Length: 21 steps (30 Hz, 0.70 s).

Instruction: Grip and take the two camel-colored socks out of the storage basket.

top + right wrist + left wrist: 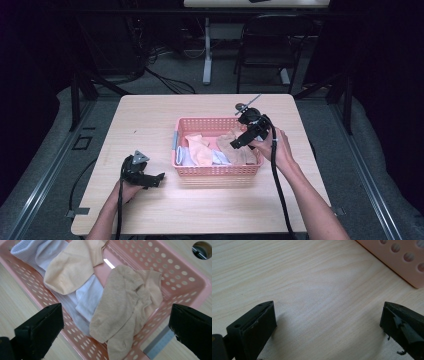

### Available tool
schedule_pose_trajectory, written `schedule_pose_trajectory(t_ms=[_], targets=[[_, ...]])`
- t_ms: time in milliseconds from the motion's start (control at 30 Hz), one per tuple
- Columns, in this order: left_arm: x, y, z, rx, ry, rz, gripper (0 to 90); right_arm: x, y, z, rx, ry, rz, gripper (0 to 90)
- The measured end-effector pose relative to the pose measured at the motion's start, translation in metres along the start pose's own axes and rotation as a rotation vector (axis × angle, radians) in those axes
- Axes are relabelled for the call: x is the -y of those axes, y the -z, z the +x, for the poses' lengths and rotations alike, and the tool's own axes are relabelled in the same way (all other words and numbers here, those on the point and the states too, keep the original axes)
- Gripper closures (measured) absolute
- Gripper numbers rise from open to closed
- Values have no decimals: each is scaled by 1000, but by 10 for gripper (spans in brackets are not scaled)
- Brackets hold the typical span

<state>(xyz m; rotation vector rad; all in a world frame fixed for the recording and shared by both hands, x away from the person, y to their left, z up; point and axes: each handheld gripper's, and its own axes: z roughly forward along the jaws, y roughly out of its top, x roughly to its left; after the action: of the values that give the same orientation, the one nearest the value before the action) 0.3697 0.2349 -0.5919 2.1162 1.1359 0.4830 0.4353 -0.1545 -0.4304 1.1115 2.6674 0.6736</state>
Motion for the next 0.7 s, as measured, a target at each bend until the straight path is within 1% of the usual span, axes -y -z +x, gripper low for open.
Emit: schedule_pose_trajectory(t_ms=[33, 67, 133, 167, 200, 267, 300, 333, 367, 400, 467, 500, 533, 567, 600, 633, 667, 700], targets=[[0, 0, 0, 0, 0, 0, 2, 0, 0, 0, 0, 0, 0, 0], [0, 0, 0, 0, -1, 0, 2, -2, -8, 1, -13, -8, 2, 0], [0, 0, 0, 0, -2, 0, 2, -2, -10, 2, -16, -10, 6, 0], [0, 0, 0, 0, -1, 0, 2, -3, -14, 2, -23, -7, 15, 0], [0, 0, 0, 0, 2, -1, 2, -4, -22, 2, -38, -8, 31, 0], [0, 0, 0, 0, 1, 0, 2, -5, -28, 2, -45, -2, 43, 0], [0, 0, 0, 0, 1, 0, 2, -5, -28, 2, -45, -2, 43, 0], [0, 0, 0, 0, 1, 0, 2, -5, -36, 2, -49, -7, 51, 16], [0, 0, 0, 0, 1, 0, 2, -5, -36, 2, -49, -7, 51, 16], [0, 0, 0, 0, 2, 0, 2, -3, -45, 3, -64, -10, 56, 40], [0, 0, 0, 0, 2, 0, 2, -2, -53, 2, -71, -15, 79, 70], [0, 0, 0, 0, 2, 0, 2, -2, -53, 2, -71, -15, 79, 70], [0, 0, 0, 0, 0, 0, 2, -1, -57, 1, -72, -16, 88, 89], [0, 0, 0, 0, -1, 0, 2, -1, -61, 0, -63, -16, 105, 132], [0, 0, 0, 0, 0, 0, 2, 0, -67, -1, -59, -19, 125, 149], [0, 0, 0, 0, 0, 0, 2, 0, -67, -1, -59, -19, 125, 149], [0, 0, 0, 0, 2, 0, 2, 0, -72, -2, -45, -12, 148, 180], [0, 0, 0, 0, 2, 0, 2, 0, -75, -2, -36, -19, 155, 212]])
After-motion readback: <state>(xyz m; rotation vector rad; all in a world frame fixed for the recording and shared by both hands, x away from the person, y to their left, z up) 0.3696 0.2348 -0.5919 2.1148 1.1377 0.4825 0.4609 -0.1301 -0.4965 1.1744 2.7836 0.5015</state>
